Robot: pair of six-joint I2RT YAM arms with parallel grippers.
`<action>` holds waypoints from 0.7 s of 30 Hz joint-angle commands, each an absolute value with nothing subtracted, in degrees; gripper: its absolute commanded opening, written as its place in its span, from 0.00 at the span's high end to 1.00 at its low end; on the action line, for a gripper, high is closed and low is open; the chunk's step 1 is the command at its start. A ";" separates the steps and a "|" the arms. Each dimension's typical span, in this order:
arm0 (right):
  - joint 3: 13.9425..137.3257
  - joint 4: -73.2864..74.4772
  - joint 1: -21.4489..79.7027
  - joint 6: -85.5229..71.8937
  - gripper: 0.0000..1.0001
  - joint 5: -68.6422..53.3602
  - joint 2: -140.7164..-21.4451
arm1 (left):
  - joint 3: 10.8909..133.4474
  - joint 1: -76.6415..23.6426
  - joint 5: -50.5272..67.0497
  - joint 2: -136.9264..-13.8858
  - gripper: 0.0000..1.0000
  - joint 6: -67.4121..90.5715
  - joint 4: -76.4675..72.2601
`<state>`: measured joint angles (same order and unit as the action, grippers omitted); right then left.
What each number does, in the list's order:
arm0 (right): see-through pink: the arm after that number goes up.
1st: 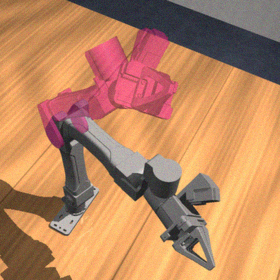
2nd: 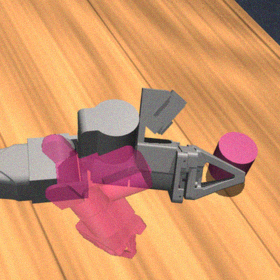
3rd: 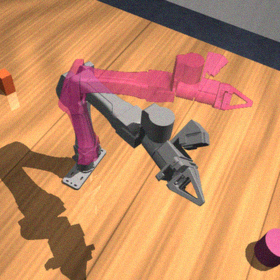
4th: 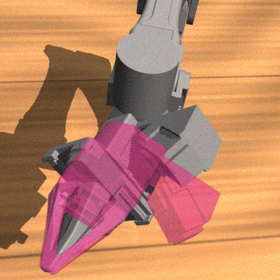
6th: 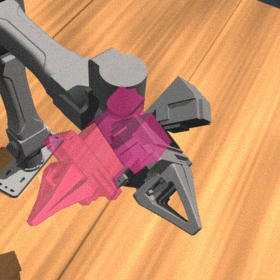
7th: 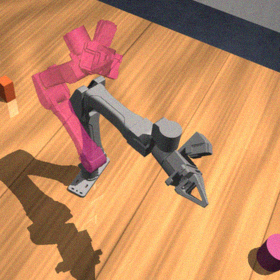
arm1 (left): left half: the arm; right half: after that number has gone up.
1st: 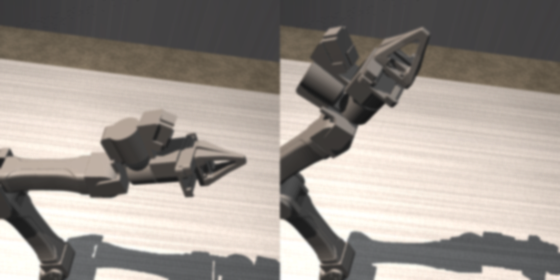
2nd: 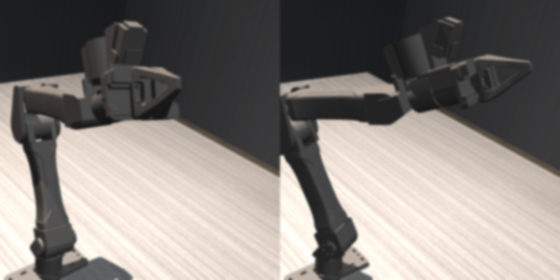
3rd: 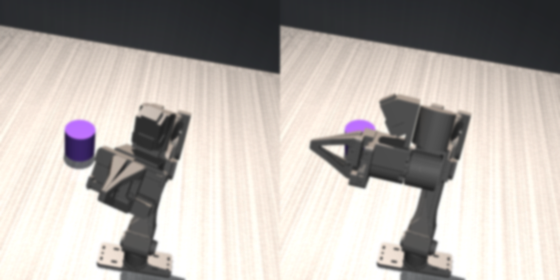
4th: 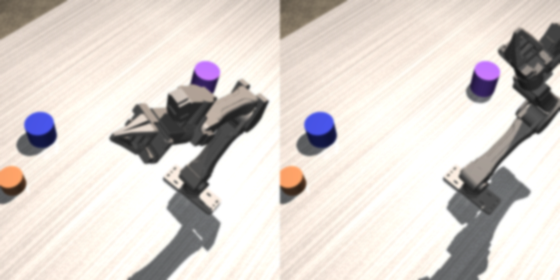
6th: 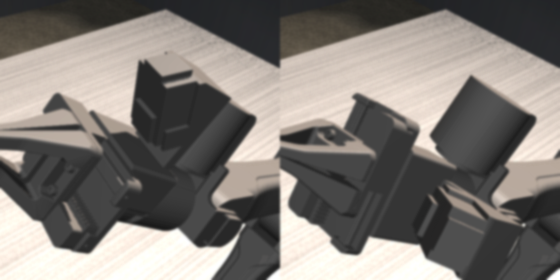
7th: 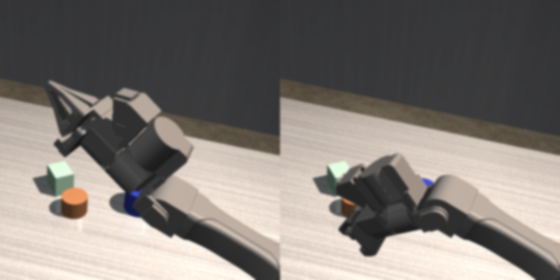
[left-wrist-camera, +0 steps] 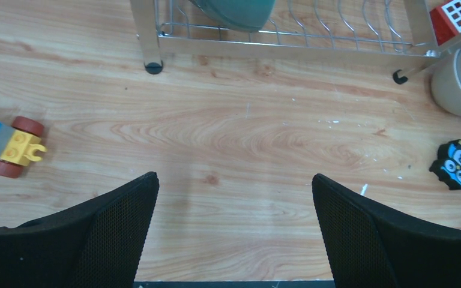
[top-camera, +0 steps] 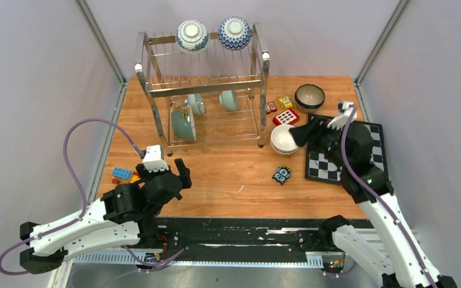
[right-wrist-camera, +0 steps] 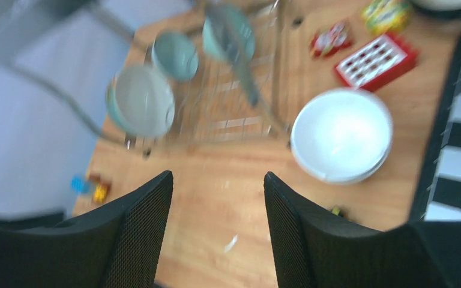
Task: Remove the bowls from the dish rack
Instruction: Pick up the bowl from the dish rack.
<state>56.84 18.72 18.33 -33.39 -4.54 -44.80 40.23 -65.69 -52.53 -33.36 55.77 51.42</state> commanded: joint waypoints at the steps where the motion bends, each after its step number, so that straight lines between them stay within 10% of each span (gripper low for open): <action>1: 47.36 19.86 26.48 -31.73 0.40 -11.35 -38.88 | 42.22 -65.22 -58.62 -33.53 0.00 52.52 52.56; 11: 40.49 4.40 57.74 -24.75 0.39 2.66 -51.52 | 49.28 -50.99 -46.57 -41.70 0.00 43.12 49.90; 21: 51.20 -25.57 56.05 -28.24 0.22 -2.83 -76.03 | 47.12 -50.97 -43.87 -31.14 0.00 48.30 58.55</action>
<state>45.04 -10.11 57.82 -26.52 -0.03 -69.28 48.16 -51.46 -45.89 -35.70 45.89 53.76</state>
